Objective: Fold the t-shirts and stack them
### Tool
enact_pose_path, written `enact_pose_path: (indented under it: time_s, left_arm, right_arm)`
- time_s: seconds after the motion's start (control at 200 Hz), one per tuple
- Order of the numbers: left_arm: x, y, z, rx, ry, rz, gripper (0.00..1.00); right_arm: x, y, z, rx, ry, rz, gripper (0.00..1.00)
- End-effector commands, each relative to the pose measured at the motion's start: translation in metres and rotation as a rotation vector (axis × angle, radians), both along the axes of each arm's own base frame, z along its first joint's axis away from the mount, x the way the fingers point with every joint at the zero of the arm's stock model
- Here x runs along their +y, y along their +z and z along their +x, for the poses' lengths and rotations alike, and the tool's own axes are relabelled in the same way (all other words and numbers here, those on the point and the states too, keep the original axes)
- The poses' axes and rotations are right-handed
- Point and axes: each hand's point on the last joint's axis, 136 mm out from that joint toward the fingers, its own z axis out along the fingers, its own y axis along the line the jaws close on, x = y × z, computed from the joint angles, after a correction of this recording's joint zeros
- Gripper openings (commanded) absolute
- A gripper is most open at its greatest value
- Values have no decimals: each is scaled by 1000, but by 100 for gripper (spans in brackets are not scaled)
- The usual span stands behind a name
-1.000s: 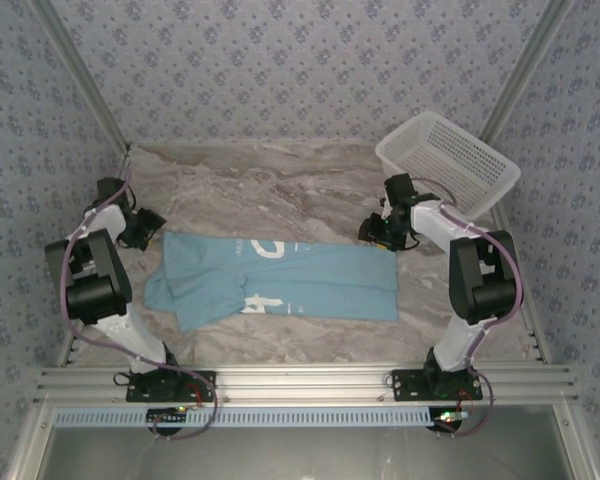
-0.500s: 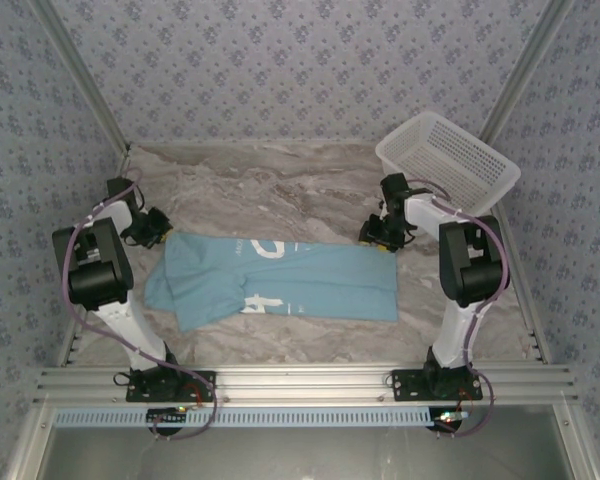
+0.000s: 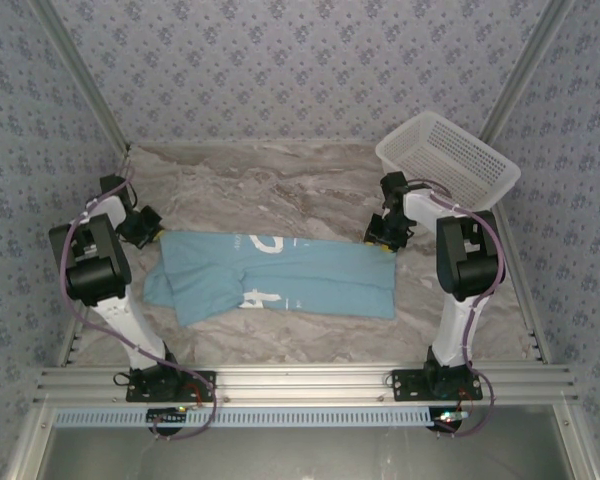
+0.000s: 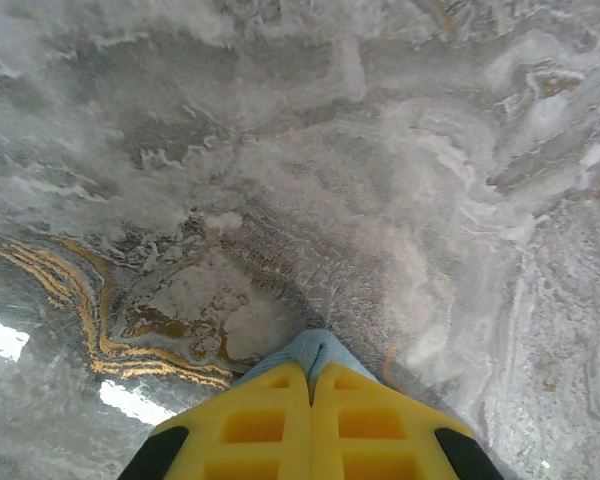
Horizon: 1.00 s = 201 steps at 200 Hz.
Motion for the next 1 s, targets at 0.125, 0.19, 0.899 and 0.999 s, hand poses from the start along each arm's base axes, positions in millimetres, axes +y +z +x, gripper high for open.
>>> enact_pose_path:
  time_s: [0.125, 0.19, 0.899, 0.999]
  left_arm:
    - [6, 10, 3, 5, 17, -7, 29]
    - [8, 23, -6, 1, 25, 24, 38]
    - [-81, 23, -180, 152, 25, -10, 42]
    - [-82, 20, -182, 145, 27, -15, 40]
  right_arm:
    - [-3, 13, 9, -46, 44, -35, 45]
    - [0, 27, 12, -76, 66, -35, 46]
    - [132, 127, -47, -350, 281, 495, 57]
    - [134, 128, -49, -353, 284, 493, 57]
